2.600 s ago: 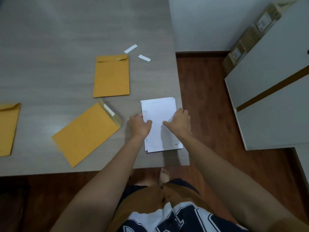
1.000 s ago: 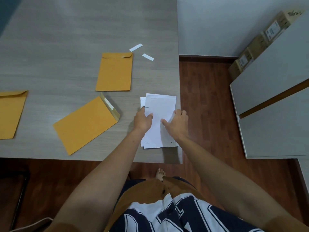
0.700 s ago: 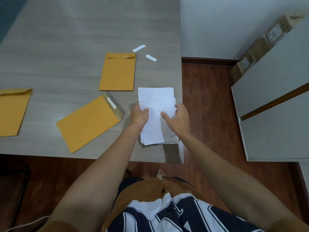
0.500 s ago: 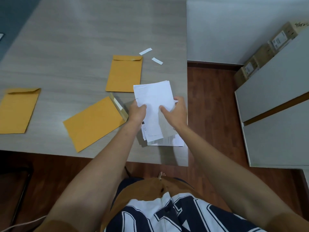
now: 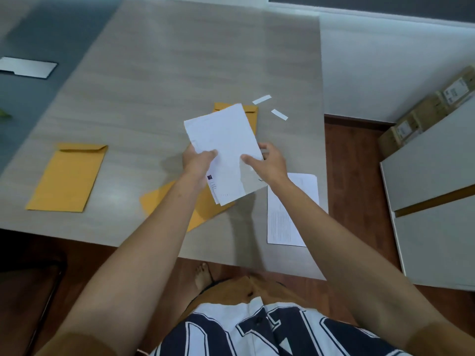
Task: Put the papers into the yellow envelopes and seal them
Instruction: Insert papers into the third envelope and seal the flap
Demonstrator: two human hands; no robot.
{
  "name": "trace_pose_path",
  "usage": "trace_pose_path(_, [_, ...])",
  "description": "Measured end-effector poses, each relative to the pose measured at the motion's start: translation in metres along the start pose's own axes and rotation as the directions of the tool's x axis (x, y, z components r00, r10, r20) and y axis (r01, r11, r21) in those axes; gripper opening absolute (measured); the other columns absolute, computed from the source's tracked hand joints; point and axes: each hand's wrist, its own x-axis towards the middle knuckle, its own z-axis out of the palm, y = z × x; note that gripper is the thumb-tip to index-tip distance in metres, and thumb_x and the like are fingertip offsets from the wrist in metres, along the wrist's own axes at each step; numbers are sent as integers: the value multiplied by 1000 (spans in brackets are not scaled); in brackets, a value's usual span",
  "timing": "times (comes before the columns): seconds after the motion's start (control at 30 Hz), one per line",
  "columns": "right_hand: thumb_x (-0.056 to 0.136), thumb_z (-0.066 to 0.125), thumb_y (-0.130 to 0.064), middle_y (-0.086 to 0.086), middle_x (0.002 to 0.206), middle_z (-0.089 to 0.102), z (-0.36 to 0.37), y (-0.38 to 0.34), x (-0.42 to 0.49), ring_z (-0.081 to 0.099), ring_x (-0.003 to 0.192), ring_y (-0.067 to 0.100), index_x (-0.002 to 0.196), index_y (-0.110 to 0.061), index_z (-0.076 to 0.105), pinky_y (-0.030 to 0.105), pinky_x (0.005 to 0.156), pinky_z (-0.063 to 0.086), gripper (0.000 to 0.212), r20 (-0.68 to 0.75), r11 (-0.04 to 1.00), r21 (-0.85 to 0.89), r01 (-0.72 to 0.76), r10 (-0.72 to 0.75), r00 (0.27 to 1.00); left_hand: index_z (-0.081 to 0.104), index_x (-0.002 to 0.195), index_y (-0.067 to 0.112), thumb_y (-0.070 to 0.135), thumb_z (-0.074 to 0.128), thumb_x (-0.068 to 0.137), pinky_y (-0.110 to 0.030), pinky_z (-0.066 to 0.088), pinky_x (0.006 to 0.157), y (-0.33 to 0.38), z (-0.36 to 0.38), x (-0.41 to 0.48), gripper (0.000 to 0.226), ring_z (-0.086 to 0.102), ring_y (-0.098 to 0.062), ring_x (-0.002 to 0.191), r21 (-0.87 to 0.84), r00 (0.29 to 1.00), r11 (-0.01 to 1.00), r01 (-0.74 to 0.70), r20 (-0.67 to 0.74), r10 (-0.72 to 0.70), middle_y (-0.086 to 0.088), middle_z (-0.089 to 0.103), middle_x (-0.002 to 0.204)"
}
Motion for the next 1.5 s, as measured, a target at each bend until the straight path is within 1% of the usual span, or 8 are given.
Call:
trace_pose_path(0.13, [69,87,-26,4,107,73,24,-8,3,70,100,25,112,-12,67,38,77,61,50,187,934,307,-183,130,974,61,114,12,-2,65,85,-29,54,73,12,-39,23,33,68,-15,91,-194,995,980,47,-77,-63,2,70,103])
trace_pose_path(0.3, [75,82,-10,12,112,68,81,-18,-5,63,101,33,111,-8,67,35,76,54,40,337,736,609,-296,98,936,63,116,7,-6,68,81,-45,56,90,12,-75,45,38,69,-27,101,-438,976,884,166,-57,-212,-8,72,111])
trace_pose_path(0.47, [75,80,-7,5,114,72,122,-24,-2,69,106,27,114,-14,66,52,93,54,42,145,803,554,-219,166,975,62,123,6,2,73,78,-47,56,86,7,-101,53,47,68,-31,103,-373,959,884,284,124,-256,-12,71,116])
trace_pose_path(0.6, [75,81,-12,2,108,74,114,-21,-3,71,99,21,111,-15,68,45,87,57,39,94,894,413,-174,148,984,59,119,5,-3,76,75,-38,57,83,5,-135,74,48,67,-30,105,-271,984,946,178,36,-175,-12,69,115])
trace_pose_path(0.73, [84,74,-3,0,103,72,101,-20,-15,72,81,6,119,-6,63,21,62,56,37,87,934,344,-97,71,994,55,107,14,-7,69,75,-33,52,72,14,-153,86,40,65,-22,92,224,992,975,2,122,-30,-7,67,109])
trace_pose_path(0.83, [82,76,-9,4,109,72,97,-15,-20,71,93,15,120,-10,64,28,70,57,40,82,964,259,-57,36,996,56,92,10,-9,64,74,-32,47,69,19,-152,86,28,57,-20,80,464,976,873,-150,210,55,-8,62,91])
trace_pose_path(1.03, [79,81,-14,3,104,75,95,-3,-30,71,96,18,113,-15,70,34,80,59,35,89,987,159,-5,-9,996,67,101,6,-20,62,74,-30,52,85,11,-148,73,38,66,-22,89,356,974,929,-101,226,19,-10,69,94])
trace_pose_path(1.5, [68,87,-3,-2,91,75,112,16,-49,73,85,10,99,-20,71,21,70,57,38,22,967,249,-50,46,999,62,95,11,-26,62,68,-18,51,59,-16,-151,48,46,59,-7,76,312,976,948,-66,219,-4,5,62,81])
